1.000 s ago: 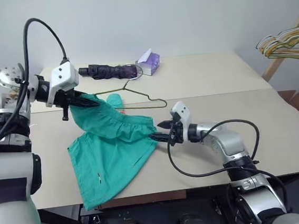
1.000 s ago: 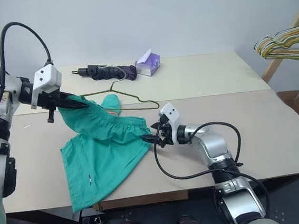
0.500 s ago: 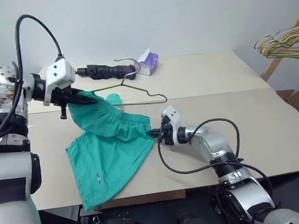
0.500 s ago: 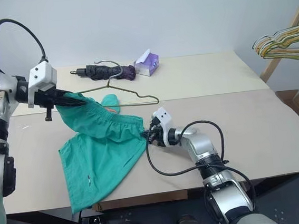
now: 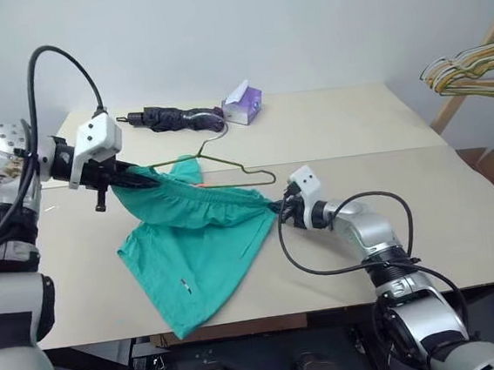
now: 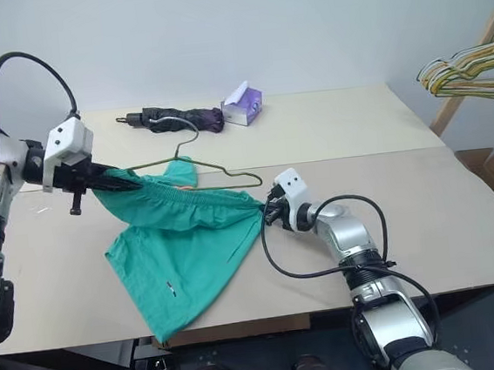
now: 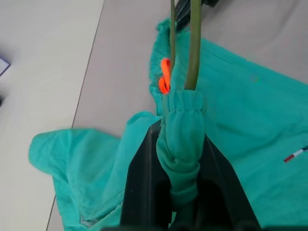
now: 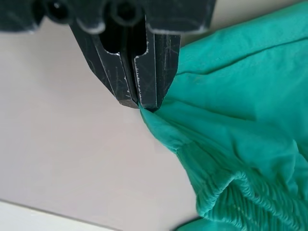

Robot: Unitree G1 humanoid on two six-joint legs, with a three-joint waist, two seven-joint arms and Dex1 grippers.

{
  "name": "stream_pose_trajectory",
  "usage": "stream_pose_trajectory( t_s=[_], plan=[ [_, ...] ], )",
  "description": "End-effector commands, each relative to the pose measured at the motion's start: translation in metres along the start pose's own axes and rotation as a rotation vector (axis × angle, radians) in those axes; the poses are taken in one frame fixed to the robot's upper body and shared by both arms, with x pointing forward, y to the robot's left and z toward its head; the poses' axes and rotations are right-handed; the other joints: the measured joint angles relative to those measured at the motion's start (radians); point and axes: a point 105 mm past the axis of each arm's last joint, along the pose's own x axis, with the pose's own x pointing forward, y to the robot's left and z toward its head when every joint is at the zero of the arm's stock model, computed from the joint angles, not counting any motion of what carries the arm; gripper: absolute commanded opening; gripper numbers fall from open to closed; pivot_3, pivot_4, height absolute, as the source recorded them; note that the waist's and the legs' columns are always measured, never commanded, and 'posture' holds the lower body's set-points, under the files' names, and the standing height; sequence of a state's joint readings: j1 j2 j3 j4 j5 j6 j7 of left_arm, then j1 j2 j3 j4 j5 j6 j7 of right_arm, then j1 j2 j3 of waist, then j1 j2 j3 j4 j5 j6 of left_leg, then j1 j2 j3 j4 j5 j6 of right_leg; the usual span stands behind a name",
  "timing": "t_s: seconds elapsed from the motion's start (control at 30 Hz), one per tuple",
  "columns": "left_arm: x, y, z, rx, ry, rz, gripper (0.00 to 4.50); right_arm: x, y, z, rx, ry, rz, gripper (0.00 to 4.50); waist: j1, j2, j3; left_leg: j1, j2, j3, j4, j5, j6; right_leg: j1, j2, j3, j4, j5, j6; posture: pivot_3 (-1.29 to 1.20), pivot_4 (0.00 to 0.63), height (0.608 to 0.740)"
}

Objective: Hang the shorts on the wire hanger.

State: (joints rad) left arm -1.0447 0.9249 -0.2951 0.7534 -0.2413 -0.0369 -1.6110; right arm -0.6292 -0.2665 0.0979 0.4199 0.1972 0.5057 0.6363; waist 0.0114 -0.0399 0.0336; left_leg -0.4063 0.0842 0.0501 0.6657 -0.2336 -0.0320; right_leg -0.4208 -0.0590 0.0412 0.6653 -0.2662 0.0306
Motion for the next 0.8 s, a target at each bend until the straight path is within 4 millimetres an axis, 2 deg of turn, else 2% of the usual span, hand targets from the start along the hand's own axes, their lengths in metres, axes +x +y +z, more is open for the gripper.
stream_pose_trajectory(
  t_s=[0.03,0.43,0.8],
  plan=[
    [-0.025,0.004,0.004,0.013,0.020,0.064,0.07,-0.021,-0.025,0.007,-0.004,-0.017,-0.076,0.03,0.000,0.000,0.000,0.000,0.000,0.000,0.000,0.000,0.000,0.000,0.000,0.000,0.000,0.000,0.000,0.13,0.000,0.740],
    [-0.035,0.010,-0.013,-0.021,0.110,0.150,0.07,-0.047,-0.042,0.013,-0.022,-0.038,-0.141,0.03,0.003,0.000,0.000,0.000,0.000,0.000,0.000,0.000,0.000,0.000,0.000,0.000,0.000,0.000,0.000,0.12,0.000,0.740],
    [-0.040,0.011,-0.028,-0.034,0.209,0.160,0.07,-0.061,-0.050,0.024,-0.028,-0.069,-0.200,0.03,0.003,0.000,0.000,0.000,0.000,0.000,0.000,0.000,0.000,0.000,0.000,0.000,0.000,0.000,0.000,0.11,0.000,0.740]
  ],
)
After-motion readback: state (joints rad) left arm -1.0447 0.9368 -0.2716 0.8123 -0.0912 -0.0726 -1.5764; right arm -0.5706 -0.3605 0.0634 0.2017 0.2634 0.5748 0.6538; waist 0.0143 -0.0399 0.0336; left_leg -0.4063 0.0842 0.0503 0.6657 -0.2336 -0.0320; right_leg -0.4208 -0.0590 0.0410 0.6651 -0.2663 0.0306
